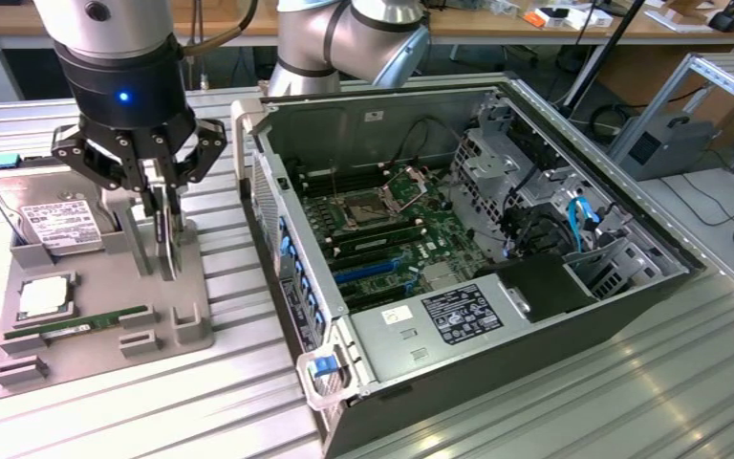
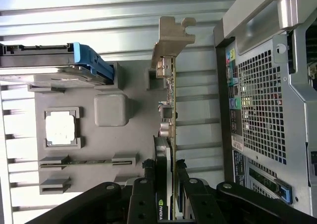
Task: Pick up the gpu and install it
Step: 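Pick up the gpu and move the gpu toward the slot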
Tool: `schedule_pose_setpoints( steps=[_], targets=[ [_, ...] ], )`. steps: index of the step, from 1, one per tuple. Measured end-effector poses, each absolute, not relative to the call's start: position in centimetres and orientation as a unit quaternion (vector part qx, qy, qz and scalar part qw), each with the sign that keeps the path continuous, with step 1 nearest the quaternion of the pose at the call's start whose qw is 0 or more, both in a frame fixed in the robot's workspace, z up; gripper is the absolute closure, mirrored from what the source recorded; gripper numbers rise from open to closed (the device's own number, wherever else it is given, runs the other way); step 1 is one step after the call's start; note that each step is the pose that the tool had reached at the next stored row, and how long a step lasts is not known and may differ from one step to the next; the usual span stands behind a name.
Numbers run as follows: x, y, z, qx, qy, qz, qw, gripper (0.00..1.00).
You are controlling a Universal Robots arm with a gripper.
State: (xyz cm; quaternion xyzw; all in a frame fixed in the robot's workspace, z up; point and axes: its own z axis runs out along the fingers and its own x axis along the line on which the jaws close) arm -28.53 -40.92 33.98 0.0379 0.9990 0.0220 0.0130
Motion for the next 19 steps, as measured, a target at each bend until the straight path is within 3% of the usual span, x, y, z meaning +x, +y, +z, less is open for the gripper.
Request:
schedule_pose_setpoints(
  steps=[19],
  targets=[
    [-28.53, -40.92, 34.83, 0.038, 0.999, 0.022, 0.013, 0.73]
  ],
)
